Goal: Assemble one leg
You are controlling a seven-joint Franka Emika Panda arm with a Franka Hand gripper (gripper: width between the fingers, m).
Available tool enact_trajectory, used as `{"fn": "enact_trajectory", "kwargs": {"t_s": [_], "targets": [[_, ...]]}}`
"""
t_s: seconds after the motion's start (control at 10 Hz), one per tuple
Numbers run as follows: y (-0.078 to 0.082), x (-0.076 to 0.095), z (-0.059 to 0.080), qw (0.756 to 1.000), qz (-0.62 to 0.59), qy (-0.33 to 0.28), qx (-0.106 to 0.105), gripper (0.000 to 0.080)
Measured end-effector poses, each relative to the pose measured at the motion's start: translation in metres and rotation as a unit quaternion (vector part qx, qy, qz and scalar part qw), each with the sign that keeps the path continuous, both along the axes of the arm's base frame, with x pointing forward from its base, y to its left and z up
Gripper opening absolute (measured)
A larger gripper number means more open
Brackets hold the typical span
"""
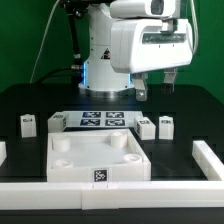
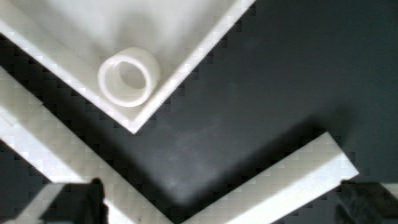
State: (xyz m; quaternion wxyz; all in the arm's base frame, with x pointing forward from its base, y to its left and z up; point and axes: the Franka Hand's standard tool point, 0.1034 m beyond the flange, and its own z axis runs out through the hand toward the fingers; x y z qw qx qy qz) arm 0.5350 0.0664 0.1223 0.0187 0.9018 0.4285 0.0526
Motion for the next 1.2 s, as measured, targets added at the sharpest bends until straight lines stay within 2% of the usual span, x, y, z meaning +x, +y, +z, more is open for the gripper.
{"fn": "enact_trajectory", "kwargs": {"t_s": [0.9,1.2], "targets": [[-0.001,-0.001,-0.002,1.0,0.004,0.001,-0.003,0.065],[-0.024,-0.02,-0.022,0.99,0.138,0.02,-0.02,0.065]]}}
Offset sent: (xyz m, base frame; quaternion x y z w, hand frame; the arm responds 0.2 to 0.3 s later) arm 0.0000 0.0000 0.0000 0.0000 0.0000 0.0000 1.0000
